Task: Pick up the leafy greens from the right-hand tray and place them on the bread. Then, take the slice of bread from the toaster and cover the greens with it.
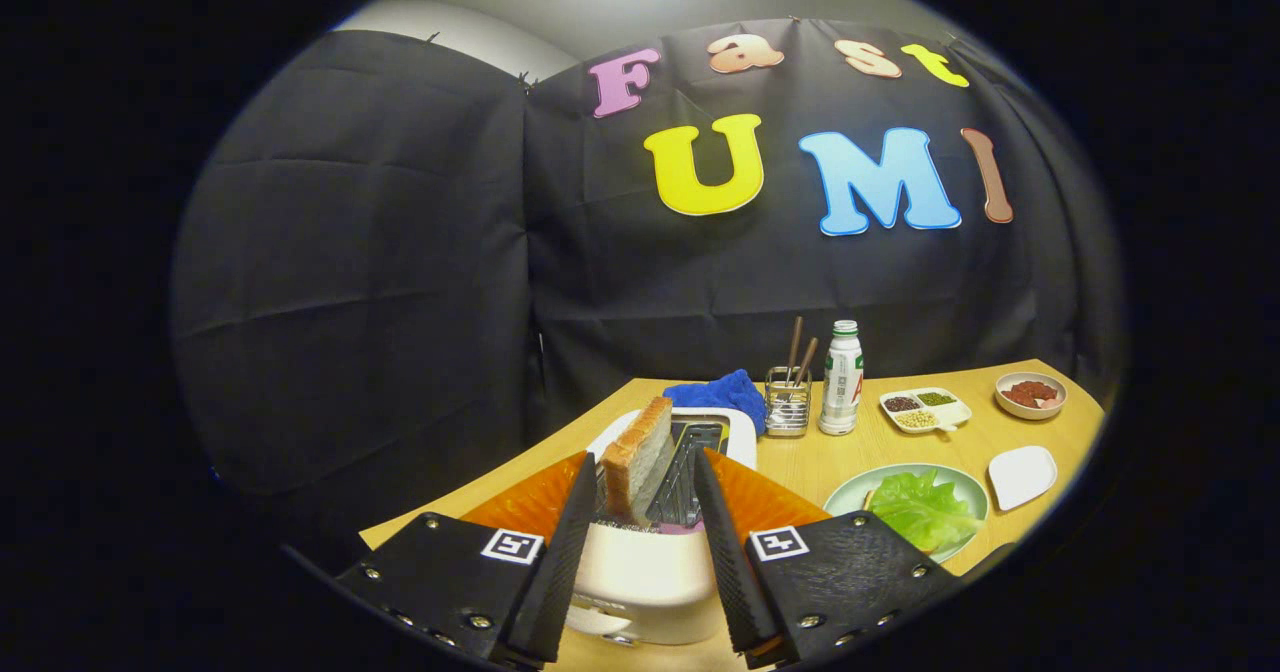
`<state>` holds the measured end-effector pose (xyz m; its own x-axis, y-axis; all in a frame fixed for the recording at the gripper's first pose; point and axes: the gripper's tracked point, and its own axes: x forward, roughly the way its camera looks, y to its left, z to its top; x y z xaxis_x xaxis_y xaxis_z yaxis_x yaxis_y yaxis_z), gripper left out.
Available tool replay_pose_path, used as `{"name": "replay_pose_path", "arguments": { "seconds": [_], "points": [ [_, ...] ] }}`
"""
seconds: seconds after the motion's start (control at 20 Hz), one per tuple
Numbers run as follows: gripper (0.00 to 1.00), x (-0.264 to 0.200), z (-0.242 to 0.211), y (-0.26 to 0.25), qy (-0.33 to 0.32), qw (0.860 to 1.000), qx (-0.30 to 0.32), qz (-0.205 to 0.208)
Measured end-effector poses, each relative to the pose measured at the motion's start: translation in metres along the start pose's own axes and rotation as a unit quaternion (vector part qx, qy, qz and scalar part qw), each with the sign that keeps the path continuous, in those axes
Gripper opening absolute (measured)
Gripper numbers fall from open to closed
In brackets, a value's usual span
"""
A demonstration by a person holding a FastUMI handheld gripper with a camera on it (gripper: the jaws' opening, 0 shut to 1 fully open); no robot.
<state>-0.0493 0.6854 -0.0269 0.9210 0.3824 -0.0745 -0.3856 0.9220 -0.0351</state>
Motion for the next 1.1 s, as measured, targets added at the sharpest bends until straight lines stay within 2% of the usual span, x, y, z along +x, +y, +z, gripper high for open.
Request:
{"name": "replay_pose_path", "arguments": {
  "seconds": [0.15,0.3,0.35,0.45,0.5,0.55,0.7,1.1],
  "points": [
    [0.61,0.012,0.001,0.006,-0.006,1.000,-0.006,-0.015],
    [0.58,0.027,-0.010,0.002,0.018,0.999,-0.020,-0.033],
    [0.45,0.032,-0.013,0.013,0.021,1.000,-0.007,-0.009],
    [0.17,0.029,-0.012,0.010,0.021,1.000,-0.002,-0.013],
    [0.16,0.030,-0.011,0.007,0.020,1.000,0.000,-0.015],
    [0.05,0.034,-0.012,0.011,0.022,1.000,0.003,-0.015],
    [0.06,0.030,-0.009,0.012,0.029,1.000,0.004,-0.007],
    [0.05,0.015,0.035,0.006,-0.006,1.000,0.012,0.011]
  ]
}}
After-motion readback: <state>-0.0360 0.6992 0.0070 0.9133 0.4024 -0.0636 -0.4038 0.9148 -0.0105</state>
